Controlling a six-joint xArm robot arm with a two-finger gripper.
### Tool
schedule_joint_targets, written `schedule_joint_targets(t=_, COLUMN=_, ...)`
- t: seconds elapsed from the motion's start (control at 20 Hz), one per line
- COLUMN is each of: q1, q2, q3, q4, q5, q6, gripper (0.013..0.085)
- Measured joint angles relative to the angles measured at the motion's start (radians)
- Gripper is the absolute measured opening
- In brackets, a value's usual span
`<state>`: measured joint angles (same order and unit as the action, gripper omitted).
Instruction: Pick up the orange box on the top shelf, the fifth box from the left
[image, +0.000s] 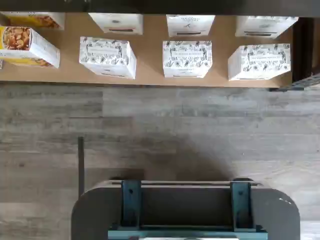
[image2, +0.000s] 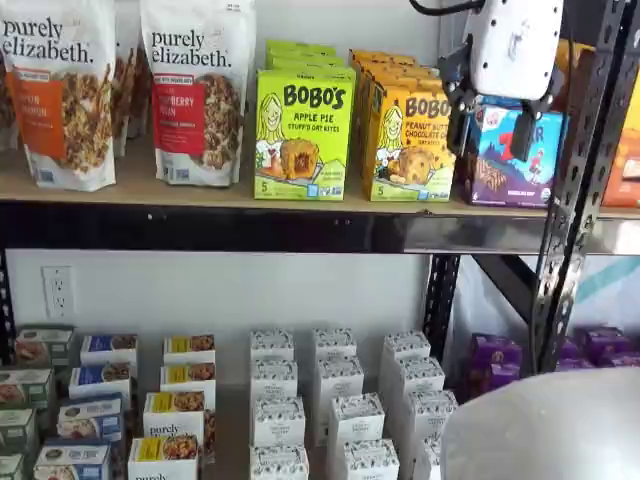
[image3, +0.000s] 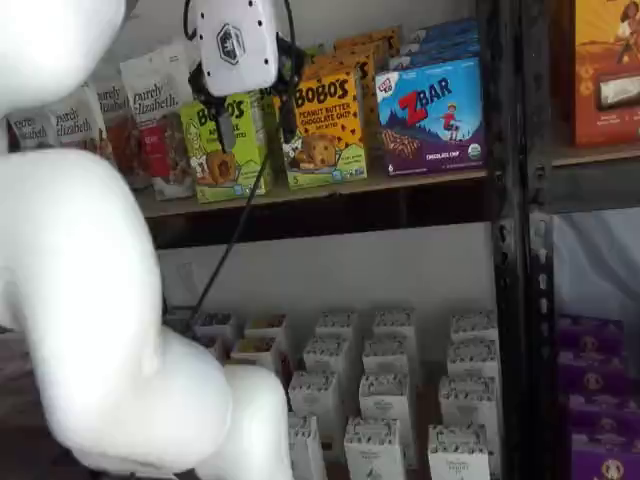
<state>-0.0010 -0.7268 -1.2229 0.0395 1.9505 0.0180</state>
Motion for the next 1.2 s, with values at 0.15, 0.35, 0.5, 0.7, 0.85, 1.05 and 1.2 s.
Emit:
schedule_joint_targets(t=0.15, q1=-0.001, q2=-0.113, q3=0.115, q4=-0.003, q5=-0.202, q6=-0.005, gripper=0.085)
schedule_joint_targets(t=0.35, q1=0.022, q2=-0.1, q3=0.108, q4=-0.031, q5=-0.198, q6=0.012, gripper=0.085)
schedule_joint_targets(t=0.5, q1=0.133, q2=-0.086, q3=0.107, q4=-0.161, q5=-0.197, q6=0.095, gripper=0.085)
schedule_joint_targets(t=0.7, q1=0.205, q2=-0.052, q3=0.083, q4=-0.217, q5=-0.206, q6=0.162, gripper=0.085)
schedule_joint_targets(t=0.85, q1=0.209, q2=-0.013, q3=0.04, q4=-0.196, q5=-0.22, q6=0.172, gripper=0.085)
schedule_joint_targets(t=1.05, q1=0.203, q2=0.056, q3=-0.04, q4=-0.189, q5=-0.22, q6=0.166, gripper=0.085)
schedule_joint_targets(t=1.2, q1=0.194, q2=0.116, q3=-0.104, q4=-0.195, q5=-0.208, q6=0.155, gripper=0.085)
